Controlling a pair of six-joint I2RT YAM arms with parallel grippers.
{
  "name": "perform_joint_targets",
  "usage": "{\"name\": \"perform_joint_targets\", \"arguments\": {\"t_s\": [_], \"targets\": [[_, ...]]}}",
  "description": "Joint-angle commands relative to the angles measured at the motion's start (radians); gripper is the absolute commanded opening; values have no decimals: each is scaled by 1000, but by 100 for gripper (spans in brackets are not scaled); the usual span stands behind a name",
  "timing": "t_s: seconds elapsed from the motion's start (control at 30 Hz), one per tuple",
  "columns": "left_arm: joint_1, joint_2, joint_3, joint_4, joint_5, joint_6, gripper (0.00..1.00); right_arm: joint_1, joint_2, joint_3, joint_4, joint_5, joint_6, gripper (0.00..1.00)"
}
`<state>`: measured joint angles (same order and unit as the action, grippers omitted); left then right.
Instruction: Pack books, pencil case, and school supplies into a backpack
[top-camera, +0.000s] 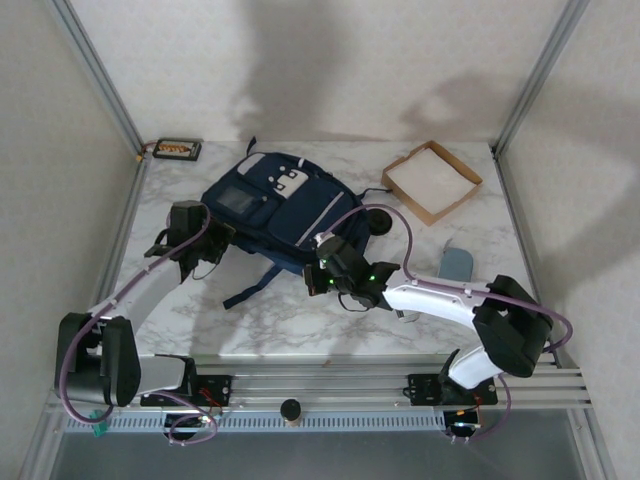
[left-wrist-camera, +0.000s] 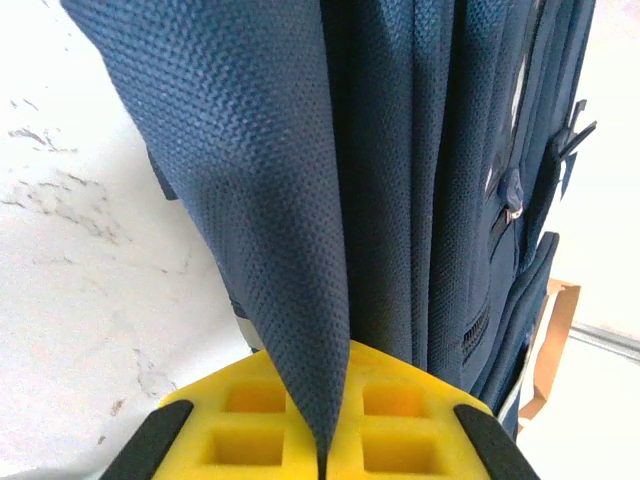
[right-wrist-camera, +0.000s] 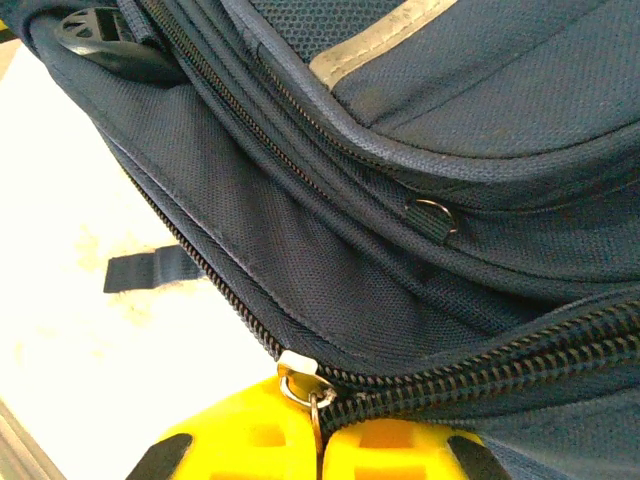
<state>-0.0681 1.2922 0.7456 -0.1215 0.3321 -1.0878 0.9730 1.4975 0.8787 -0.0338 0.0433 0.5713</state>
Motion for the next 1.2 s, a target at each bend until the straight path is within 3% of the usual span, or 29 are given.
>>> {"name": "perform_joint_targets", "arguments": {"t_s": [0.0, 0.2, 0.3, 0.67, 0.83, 1.07, 1.17], "targets": [[52, -1, 25, 80, -95, 2, 0, -9, -28, -12, -126, -12, -16, 5], [-34, -16, -36, 147, -74, -69, 0, 18, 60, 37, -35, -149, -12, 16], [-53, -26, -61, 187, -65, -101, 0, 19, 83, 41, -19, -149, -5, 20], [-59, -20, -19, 136, -106, -60, 0, 18, 74, 50, -69, -125, -24, 12], [-10, 20, 49, 59, -169, 23, 0, 17, 25, 48, -188, -34, -23, 3], [122, 154, 171, 12, -160, 137, 0, -18, -70, -6, -306, 35, -29, 0], [127, 210, 225, 15, -106, 177, 0, -13, -65, 16, -291, -7, -54, 0]]}}
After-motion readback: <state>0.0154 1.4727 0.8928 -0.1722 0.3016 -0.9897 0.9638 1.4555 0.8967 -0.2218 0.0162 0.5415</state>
